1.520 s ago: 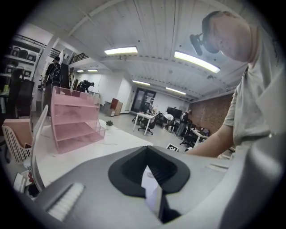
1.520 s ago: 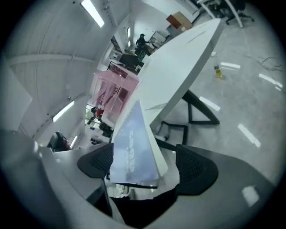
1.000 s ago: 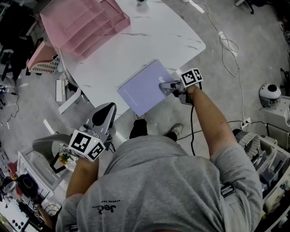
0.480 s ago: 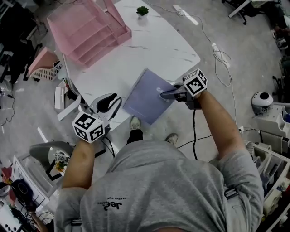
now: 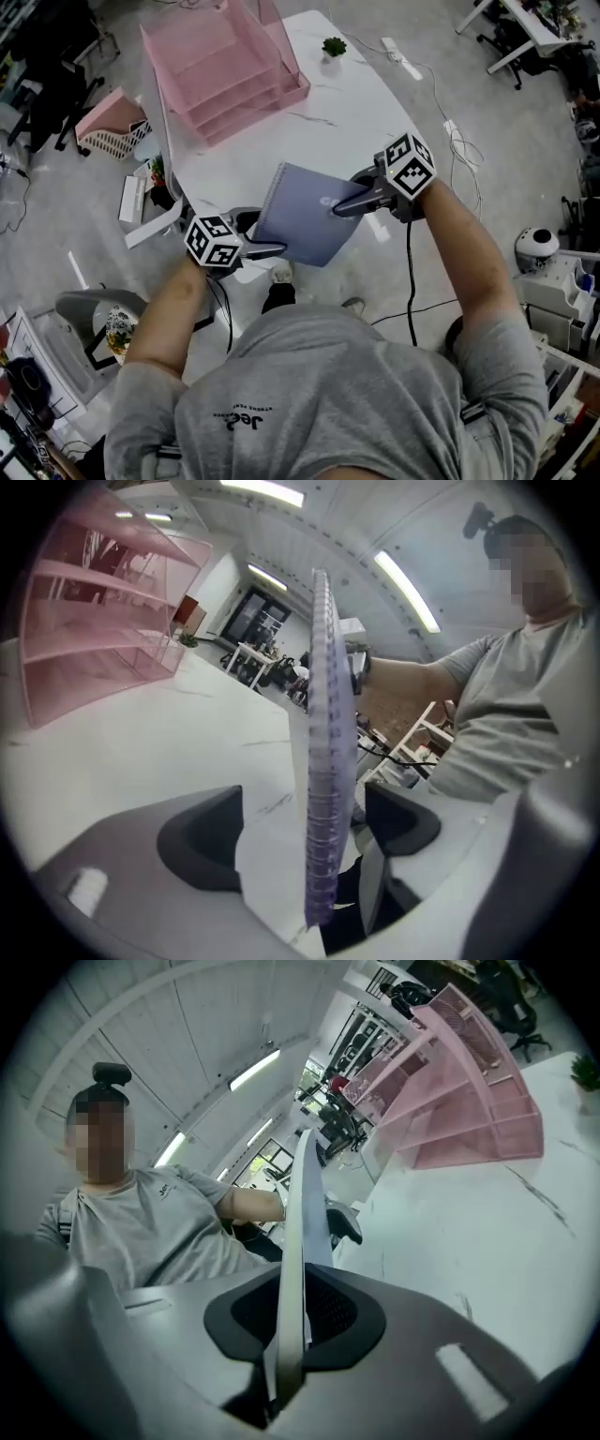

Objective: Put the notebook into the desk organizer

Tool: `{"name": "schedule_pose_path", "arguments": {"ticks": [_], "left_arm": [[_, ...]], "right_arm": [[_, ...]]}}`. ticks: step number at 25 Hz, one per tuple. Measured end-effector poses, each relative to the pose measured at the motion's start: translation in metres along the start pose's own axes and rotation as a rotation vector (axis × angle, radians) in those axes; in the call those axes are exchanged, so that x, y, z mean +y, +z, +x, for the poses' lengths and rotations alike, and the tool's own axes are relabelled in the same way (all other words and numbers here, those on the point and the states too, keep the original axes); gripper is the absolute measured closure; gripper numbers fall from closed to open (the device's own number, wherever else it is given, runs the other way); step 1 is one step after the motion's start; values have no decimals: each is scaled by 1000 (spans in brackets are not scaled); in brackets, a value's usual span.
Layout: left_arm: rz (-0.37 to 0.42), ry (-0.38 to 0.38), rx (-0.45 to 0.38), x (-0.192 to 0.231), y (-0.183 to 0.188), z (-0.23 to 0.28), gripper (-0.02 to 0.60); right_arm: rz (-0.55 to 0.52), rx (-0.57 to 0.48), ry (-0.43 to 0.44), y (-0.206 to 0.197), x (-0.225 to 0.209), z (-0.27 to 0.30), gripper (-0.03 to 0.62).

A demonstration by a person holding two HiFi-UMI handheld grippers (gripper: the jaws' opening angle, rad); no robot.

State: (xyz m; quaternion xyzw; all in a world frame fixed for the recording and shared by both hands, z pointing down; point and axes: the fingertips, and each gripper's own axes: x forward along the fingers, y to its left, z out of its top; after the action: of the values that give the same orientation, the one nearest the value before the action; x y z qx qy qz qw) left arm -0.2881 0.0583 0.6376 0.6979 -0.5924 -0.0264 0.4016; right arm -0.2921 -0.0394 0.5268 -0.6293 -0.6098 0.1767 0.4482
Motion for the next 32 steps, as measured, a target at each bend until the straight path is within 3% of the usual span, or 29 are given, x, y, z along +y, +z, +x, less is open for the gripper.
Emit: {"name": "schedule_pose_path", "arguments": {"ticks": [2, 4, 6, 7, 13, 16, 19, 23, 29, 32], "left_arm": [[-24, -32, -24, -2, -5, -1, 138], [-61, -19, -50, 4, -9, -5, 272], [-143, 10, -96, 16, -11, -11, 459], [-199, 4, -131, 20, -10, -15, 480], [-532, -44, -345, 48, 11, -28, 492], [-679, -61, -402, 66, 18, -29, 492], [-776, -78, -445, 85, 24, -32, 492], [-863, -103, -498, 105, 32, -36, 492], [-884, -95, -578, 129, 50, -47, 492], [-871, -105, -589, 132, 57, -48, 492]], "right_arm": [[-12, 1, -12, 19, -10, 7, 561], [-12, 7, -57, 35, -29, 12, 560], [-3, 19, -134, 46, -55, 14, 560], [6, 19, -181, 52, -70, 15, 560], [47, -31, -512, 95, -150, 22, 547], [70, -19, -647, 107, -183, 31, 542], [98, -8, -743, 117, -209, 35, 542], [128, 6, -834, 128, -233, 37, 542], [119, -49, -945, 158, -249, 30, 521], [95, -118, -983, 173, -247, 21, 389]]}}
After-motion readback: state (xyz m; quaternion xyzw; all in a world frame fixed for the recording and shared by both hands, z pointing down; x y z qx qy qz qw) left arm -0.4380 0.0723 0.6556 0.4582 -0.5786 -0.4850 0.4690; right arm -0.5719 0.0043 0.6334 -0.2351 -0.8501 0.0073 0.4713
